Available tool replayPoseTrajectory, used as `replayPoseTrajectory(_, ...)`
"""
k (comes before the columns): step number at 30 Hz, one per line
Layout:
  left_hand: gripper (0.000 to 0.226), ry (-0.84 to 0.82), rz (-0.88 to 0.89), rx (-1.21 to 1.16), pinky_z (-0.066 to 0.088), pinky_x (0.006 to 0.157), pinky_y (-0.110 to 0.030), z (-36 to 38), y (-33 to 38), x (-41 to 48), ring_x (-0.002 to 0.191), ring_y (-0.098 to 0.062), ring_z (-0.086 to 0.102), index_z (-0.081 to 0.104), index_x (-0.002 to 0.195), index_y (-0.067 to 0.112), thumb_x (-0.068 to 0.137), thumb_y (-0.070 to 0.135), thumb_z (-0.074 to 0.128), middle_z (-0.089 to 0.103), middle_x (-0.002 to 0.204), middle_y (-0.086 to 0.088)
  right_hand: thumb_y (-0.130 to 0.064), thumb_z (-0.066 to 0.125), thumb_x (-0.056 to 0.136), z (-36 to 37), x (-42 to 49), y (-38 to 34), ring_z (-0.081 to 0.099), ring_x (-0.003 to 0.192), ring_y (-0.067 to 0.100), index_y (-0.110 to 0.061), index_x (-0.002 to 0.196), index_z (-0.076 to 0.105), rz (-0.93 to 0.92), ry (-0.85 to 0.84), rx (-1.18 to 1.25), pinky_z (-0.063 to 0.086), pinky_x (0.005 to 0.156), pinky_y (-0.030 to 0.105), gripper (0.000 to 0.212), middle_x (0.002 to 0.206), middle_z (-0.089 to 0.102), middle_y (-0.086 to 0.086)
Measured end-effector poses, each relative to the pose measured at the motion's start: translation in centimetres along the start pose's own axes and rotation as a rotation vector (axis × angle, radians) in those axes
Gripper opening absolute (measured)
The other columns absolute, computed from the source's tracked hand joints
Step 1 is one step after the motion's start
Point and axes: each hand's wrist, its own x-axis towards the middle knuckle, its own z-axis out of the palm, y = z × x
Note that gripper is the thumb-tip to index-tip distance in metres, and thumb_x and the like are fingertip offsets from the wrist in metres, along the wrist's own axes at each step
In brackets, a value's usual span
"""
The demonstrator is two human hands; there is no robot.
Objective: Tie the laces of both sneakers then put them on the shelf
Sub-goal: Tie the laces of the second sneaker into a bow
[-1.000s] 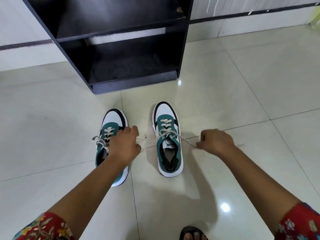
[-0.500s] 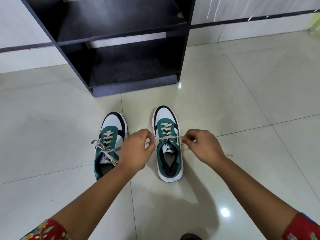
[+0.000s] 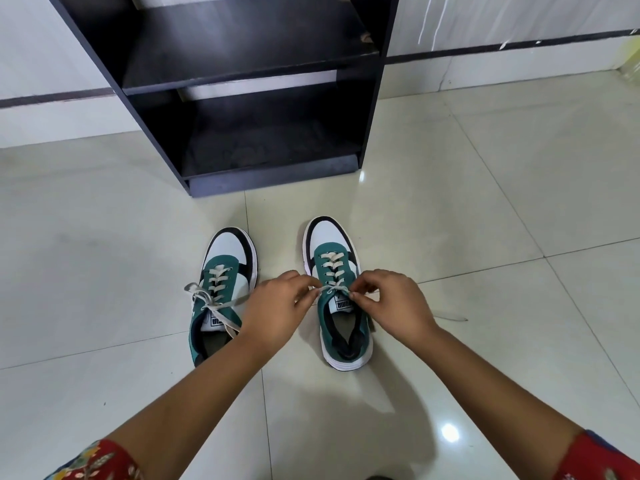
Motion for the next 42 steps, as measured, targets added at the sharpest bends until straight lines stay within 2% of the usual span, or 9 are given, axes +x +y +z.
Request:
replayPoseTrajectory(10,0.010,0.116,0.094,0.252,0.048,0.062,-0.033,0.3,-0.6,0.0,0.057,-0.025,0.063,0.072,0.077,0.018,0.081,0.023,0.063,0.071,0.074,0.003,-0.023,0.038,0.096,0.9,0.1,0.4,0.061,0.092,0.031,-0.011,0.104,0.053,0.095,-0.114,-0.161,0.045,0.074,0.035,0.021,0.109,0.061,0.010)
replayPoseTrajectory(19,0.016,0.059,0.050,0.208,0.046,0.069,-0.033,0.5,-0.8,-0.2,0.070,-0.029,0.065,0.072,0.086,0.016,0.088,0.025,0.058,0.072,0.086,0.000,-0.021,0.042,0.094,1.0,0.3,0.7,0.062,0.086,0.031,-0.012,0.098,0.053,0.098,-0.127,-0.121,0.048,0.076,0.038,0.016,0.101,0.064,0.010)
replayPoseTrajectory(25,0.021,-0.124,-0.065,0.027,0.046,0.075,-0.034,0.1,-1.6,0.3,0.084,-0.025,0.060,0.067,0.092,0.014,0.093,0.024,0.049,0.062,0.093,-0.004,-0.026,0.045,0.094,0.4,0.3,1.2,0.063,0.088,0.027,-0.013,0.102,0.056,0.091,-0.119,-0.144,0.049,0.076,0.036,0.019,0.098,0.066,0.006)
replayPoseTrajectory(27,0.021,-0.141,-0.151,-0.204,0.046,0.075,-0.030,-0.1,-1.0,0.3,0.081,-0.023,0.060,0.062,0.083,0.015,0.095,0.017,0.044,0.057,0.089,-0.003,-0.026,0.041,0.095,0.0,0.2,1.2,0.061,0.088,0.027,-0.010,0.097,0.058,0.060,-0.129,-0.185,0.048,0.076,0.038,0.023,0.097,0.065,0.008)
replayPoseTrajectory(29,0.025,-0.131,-0.340,-0.613,0.046,0.071,-0.018,-0.4,0.3,0.3,0.071,-0.019,0.060,0.054,0.078,0.018,0.097,0.013,0.039,0.054,0.085,-0.002,-0.027,0.040,0.097,-0.2,0.1,0.8,0.056,0.085,0.025,-0.006,0.089,0.056,0.048,-0.152,-0.024,0.042,0.074,0.036,0.028,0.091,0.061,0.010)
replayPoseTrajectory(33,0.030,-0.097,-0.509,-1.061,0.049,0.064,-0.024,-1.1,2.3,1.0,0.054,-0.015,0.063,0.048,0.073,0.014,0.099,0.022,0.036,0.070,0.085,0.005,-0.023,0.040,0.099,-0.6,0.3,-1.0,0.054,0.082,0.002,-0.009,0.085,0.058,0.131,-0.122,0.644,0.040,0.076,0.011,0.027,0.089,0.057,0.003)
replayPoseTrajectory(35,0.029,-0.081,-0.487,-1.131,0.050,0.058,-0.022,-1.6,3.0,1.4,0.055,-0.016,0.063,0.049,0.074,0.015,0.099,0.025,0.036,0.075,0.093,0.002,-0.023,0.038,0.099,-0.8,0.6,-1.6,0.059,0.086,-0.001,-0.010,0.085,0.057,0.141,-0.119,0.812,0.040,0.072,0.001,0.027,0.091,0.065,0.002)
replayPoseTrajectory(39,0.025,-0.060,-0.413,-1.159,0.045,0.057,-0.023,-1.9,3.8,1.8,0.054,-0.014,0.055,0.056,0.085,0.015,0.099,0.022,0.036,0.073,0.078,0.007,-0.016,0.036,0.100,-0.7,1.1,-1.8,0.061,0.083,0.009,-0.004,0.104,0.058,0.172,-0.106,1.033,0.048,0.079,0.016,0.026,0.087,0.064,0.004)
replayPoseTrajectory(42,0.021,-0.091,-0.328,-1.075,0.042,0.054,-0.019,-1.5,3.9,1.5,0.049,-0.009,0.049,0.058,0.092,0.018,0.098,0.017,0.038,0.067,0.069,0.009,-0.008,0.038,0.098,-0.2,1.0,-1.8,0.063,0.078,0.006,-0.015,0.101,0.065,0.187,-0.111,1.066,0.050,0.073,0.015,0.029,0.082,0.068,-0.004)
